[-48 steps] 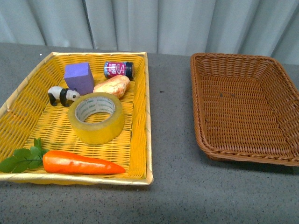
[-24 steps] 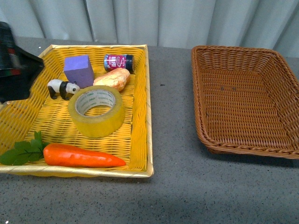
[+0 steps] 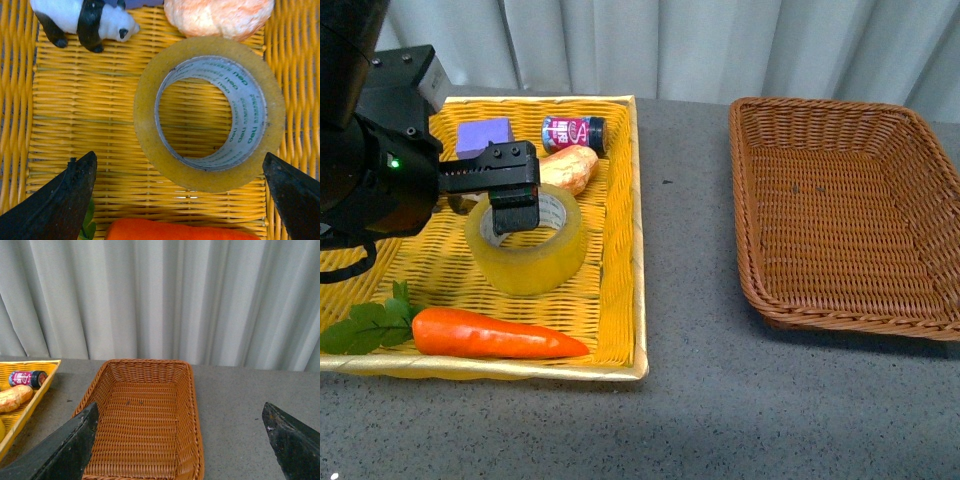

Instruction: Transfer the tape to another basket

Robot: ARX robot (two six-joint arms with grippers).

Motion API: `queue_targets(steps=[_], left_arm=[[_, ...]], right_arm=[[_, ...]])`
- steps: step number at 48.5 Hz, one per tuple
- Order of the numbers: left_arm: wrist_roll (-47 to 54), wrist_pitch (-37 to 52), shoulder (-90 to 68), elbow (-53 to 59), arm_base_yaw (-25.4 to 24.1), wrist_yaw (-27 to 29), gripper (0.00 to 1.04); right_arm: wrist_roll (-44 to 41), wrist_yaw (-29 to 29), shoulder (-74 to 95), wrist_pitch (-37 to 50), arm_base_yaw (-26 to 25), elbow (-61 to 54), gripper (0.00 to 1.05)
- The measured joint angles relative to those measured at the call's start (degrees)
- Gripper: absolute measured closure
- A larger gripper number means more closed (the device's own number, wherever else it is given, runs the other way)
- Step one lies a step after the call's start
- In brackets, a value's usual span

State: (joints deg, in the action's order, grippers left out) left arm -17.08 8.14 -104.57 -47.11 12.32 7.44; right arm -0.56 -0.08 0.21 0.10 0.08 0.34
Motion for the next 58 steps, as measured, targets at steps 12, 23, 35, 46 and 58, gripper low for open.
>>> queue_targets(steps=[12,23,35,46,58], left_arm=[[-3.0,-3.7,-4.1,-3.9,-0.6,-0.2,0.07],[-5.2,-6.5,-6.4,-7.2,-1.1,-0.3,0.07],[-6.7,-8.8,-9.7,-9.7,-2.1,0.2,0.07],[-7.8,-9.1,-11.2,-11.2,-3.0,1.2,0.10],[-9.2,-11.0,-11.6,-11.6,-3.0,1.2,0.50]], right_arm=[[0.0,0.0,0.0,0.0,0.0,0.0,0.09],[0.0,0.0,0.0,0.0,0.0,0.0,0.09],[0.0,0.0,0.0,0.0,0.0,0.0,0.09],[0.0,0.0,0.0,0.0,0.0,0.0,0.09],[0.0,0.0,0.0,0.0,0.0,0.0,0.09]])
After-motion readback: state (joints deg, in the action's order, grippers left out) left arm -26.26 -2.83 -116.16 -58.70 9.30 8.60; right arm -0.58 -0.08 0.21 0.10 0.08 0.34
